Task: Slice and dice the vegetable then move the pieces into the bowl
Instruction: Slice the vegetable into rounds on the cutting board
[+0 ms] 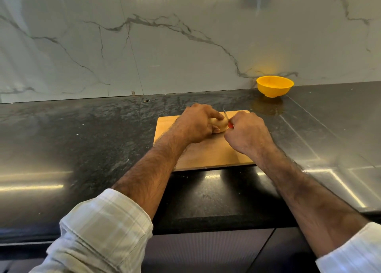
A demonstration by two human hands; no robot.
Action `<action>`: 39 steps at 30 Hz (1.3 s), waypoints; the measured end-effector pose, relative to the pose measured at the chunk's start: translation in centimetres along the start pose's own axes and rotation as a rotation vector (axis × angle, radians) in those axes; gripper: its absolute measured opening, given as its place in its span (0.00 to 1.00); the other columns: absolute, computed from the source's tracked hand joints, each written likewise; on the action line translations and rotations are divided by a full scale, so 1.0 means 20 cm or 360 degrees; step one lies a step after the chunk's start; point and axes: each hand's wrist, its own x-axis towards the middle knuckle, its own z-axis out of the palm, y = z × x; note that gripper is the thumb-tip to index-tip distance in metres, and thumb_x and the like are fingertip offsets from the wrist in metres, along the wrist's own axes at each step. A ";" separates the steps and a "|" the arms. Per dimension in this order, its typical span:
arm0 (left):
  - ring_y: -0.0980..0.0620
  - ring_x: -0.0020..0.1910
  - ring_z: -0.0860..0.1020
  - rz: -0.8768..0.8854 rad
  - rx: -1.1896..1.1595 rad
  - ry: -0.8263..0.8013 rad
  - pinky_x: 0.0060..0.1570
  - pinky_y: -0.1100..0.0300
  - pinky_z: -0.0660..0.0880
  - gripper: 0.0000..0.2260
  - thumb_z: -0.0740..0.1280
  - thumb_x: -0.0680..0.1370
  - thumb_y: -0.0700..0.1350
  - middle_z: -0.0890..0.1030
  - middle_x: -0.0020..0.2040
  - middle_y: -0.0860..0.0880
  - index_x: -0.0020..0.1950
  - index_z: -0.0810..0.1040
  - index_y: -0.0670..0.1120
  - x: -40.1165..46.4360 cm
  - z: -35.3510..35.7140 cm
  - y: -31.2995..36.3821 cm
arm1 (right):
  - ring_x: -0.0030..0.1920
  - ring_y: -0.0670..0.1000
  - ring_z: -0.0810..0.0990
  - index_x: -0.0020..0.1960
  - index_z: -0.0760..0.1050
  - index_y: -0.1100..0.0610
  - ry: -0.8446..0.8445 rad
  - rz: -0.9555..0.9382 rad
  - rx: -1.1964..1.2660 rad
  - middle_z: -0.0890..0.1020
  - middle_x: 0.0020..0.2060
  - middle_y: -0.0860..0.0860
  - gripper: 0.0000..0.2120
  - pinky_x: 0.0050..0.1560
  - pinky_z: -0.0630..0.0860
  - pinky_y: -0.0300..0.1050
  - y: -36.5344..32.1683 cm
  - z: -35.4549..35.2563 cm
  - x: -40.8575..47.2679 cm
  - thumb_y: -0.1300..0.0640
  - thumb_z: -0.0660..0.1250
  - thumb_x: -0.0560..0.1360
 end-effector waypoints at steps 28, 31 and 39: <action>0.47 0.70 0.74 -0.0027 0.0059 -0.0028 0.71 0.43 0.73 0.19 0.76 0.79 0.52 0.78 0.72 0.50 0.69 0.80 0.62 -0.02 -0.02 0.04 | 0.42 0.51 0.76 0.59 0.82 0.56 0.0107 -0.0054 0.0051 0.78 0.43 0.50 0.13 0.37 0.72 0.44 0.03 0.01 -0.06 0.53 0.69 0.77; 0.47 0.69 0.75 -0.0029 0.0071 -0.0018 0.70 0.44 0.74 0.19 0.76 0.78 0.52 0.79 0.71 0.51 0.69 0.81 0.62 -0.02 -0.01 0.04 | 0.40 0.49 0.77 0.55 0.83 0.56 0.0094 -0.0036 0.0075 0.80 0.41 0.50 0.11 0.35 0.73 0.43 0.02 0.01 -0.03 0.53 0.70 0.75; 0.48 0.67 0.76 0.0008 0.0094 0.0029 0.69 0.44 0.75 0.19 0.76 0.78 0.52 0.81 0.68 0.51 0.69 0.81 0.60 -0.02 -0.01 0.03 | 0.45 0.53 0.78 0.50 0.75 0.56 -0.0036 0.0046 0.0043 0.78 0.43 0.51 0.08 0.39 0.74 0.47 -0.02 0.02 -0.02 0.53 0.71 0.76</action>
